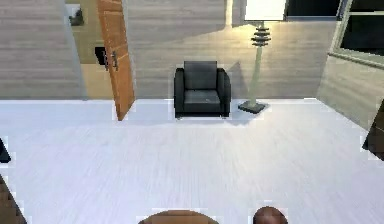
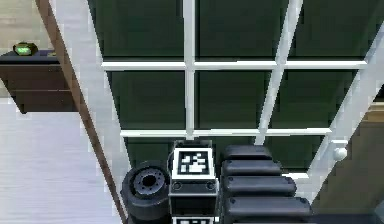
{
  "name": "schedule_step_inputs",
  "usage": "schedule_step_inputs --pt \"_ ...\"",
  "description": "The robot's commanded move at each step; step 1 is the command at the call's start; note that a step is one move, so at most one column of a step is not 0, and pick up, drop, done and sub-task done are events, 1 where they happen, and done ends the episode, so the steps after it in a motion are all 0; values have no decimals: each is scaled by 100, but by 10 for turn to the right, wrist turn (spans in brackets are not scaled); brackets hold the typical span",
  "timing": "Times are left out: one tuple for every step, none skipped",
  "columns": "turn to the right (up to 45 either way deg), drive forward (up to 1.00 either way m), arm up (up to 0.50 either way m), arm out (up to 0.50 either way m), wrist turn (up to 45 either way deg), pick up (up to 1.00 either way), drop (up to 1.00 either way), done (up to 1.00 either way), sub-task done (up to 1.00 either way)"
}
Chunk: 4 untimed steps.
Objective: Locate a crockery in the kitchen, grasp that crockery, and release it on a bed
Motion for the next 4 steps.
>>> schedule_step_inputs --pt "0 45 0 0 0 0 0 0 0" --pt "-420 0 0 0 0 0 0 0 0" --pt "0 100 0 0 0 0 0 0 0" --pt "-30 0 0 0 0 0 0 0 0"
